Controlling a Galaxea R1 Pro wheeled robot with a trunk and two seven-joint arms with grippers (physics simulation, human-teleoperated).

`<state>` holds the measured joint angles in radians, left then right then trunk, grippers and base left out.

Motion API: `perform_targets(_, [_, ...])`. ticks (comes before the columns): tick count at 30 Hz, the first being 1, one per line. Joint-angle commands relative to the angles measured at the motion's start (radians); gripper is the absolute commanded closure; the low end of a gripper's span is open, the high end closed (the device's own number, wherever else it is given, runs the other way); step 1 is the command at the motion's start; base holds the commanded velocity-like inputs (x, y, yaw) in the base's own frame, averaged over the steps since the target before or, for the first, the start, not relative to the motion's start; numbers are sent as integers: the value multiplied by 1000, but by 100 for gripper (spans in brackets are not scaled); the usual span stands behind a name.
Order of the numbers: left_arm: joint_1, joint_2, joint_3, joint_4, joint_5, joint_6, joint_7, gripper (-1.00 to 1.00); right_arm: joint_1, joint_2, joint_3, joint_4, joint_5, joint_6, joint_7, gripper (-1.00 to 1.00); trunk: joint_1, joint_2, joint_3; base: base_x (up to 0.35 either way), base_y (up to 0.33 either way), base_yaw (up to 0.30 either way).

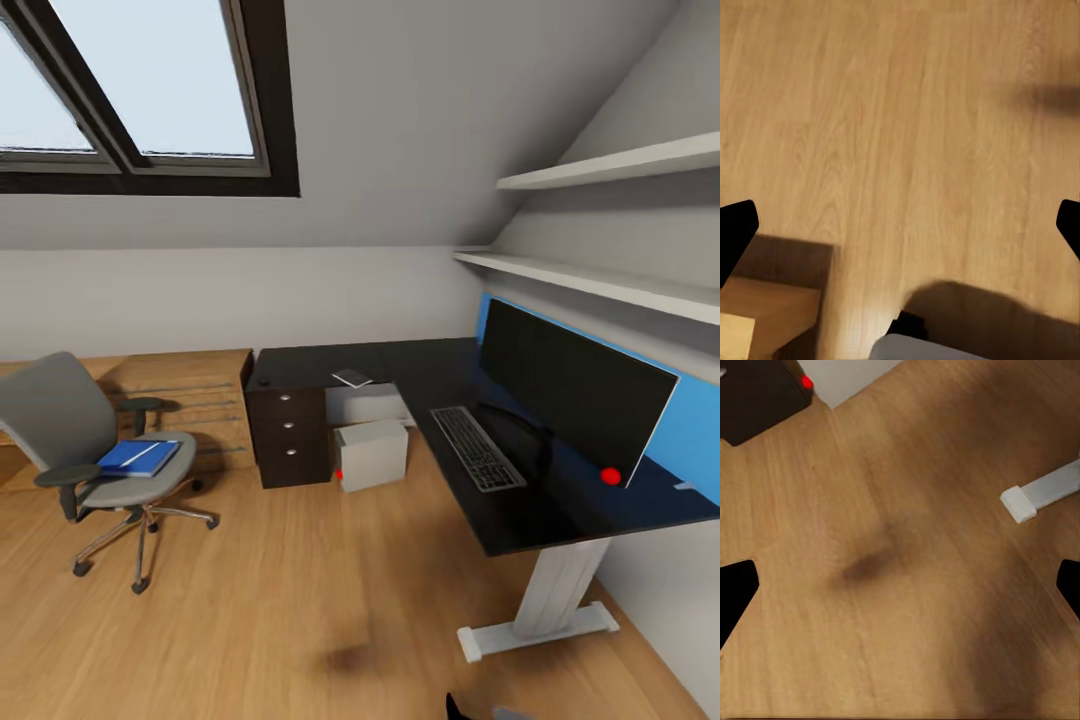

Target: In the bedroom, organize the workspace by keeping the computer under the desk, ensuring the monitor is on the desk, placing the keyboard on the desk next to the monitor, placing the mouse on the desk next to the keyboard, moving the folder from the swivel chair onto the desk next to the mouse, stacking the notebook on top of the folder with the pen on top of the notebook, and positioning the swivel chair next to the desk.

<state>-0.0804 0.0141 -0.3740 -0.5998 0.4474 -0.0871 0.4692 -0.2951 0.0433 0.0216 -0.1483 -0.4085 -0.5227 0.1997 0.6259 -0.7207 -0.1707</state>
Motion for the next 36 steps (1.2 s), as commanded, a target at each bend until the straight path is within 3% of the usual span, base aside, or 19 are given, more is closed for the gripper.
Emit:
perform_targets(1, [-1,2,-15,9,10,-23,7,-100,-1,3,4,2,11,-4,6,-100,0,-1,-2,198,266,0])
perform_targets(10, [-1,2,-18,16,12,-36,8,-100,-1,1,5,3,35,-4,15,-100,0,-1,-2,145,121,0])
perform_targets(25, [-1,-1,-21,36,14,-37,8,-100,-1,8,5,3,36,-7,13,-100,0,-1,-2,180,153,0])
perform_targets(36, [-1,-3,-22,54,14,-37,7,-100,-1,9,6,4,36,-33,12,-100,0,-1,-2,306,68,272])
